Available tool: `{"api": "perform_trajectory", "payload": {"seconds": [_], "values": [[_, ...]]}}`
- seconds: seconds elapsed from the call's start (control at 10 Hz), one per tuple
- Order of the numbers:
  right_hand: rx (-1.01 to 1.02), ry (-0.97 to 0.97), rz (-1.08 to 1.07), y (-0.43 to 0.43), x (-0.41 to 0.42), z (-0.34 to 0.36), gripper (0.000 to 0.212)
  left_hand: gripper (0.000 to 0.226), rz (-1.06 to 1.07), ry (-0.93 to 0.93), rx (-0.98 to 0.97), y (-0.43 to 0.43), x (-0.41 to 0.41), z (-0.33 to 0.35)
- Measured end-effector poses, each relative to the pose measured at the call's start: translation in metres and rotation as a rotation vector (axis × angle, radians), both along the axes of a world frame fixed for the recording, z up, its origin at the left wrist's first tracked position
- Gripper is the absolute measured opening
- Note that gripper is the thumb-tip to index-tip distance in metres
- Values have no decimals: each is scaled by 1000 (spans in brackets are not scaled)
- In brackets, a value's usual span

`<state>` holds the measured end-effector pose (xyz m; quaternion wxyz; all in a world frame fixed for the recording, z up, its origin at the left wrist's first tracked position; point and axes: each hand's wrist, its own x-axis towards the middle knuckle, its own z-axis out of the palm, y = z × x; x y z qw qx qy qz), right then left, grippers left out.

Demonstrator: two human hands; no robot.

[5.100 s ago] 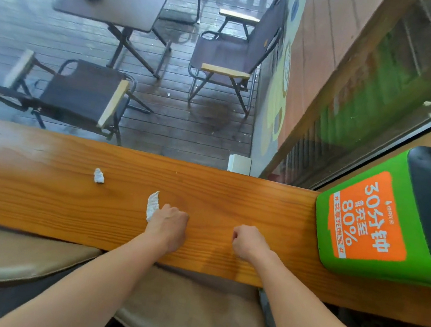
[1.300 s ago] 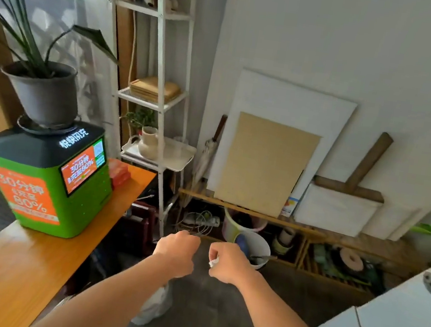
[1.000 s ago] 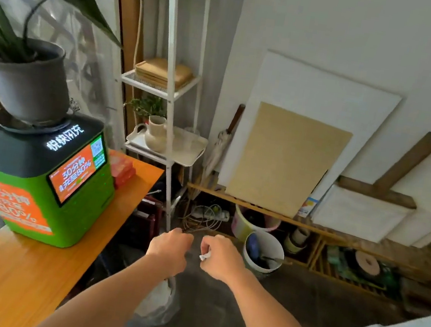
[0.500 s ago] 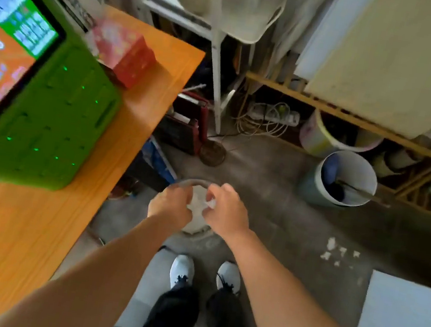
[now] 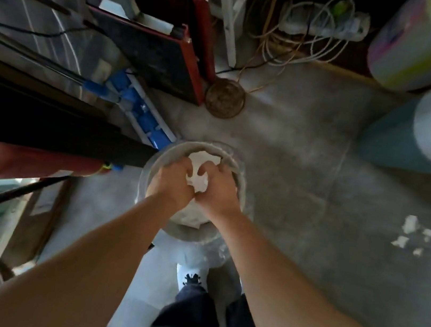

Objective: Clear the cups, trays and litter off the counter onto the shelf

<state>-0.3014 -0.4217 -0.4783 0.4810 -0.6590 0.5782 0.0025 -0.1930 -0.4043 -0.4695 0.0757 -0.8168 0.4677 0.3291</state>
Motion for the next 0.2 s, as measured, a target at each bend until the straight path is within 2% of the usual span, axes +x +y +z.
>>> {"api": "perform_trajectory", "payload": {"seconds": [0.1, 0.2], "values": [[62, -51, -25, 5, -6, -18, 39, 40, -80, 4, 33, 4, 0, -14], [55, -55, -62, 8, -20, -11, 46, 48, 57, 60, 31, 10, 8, -3]]}}
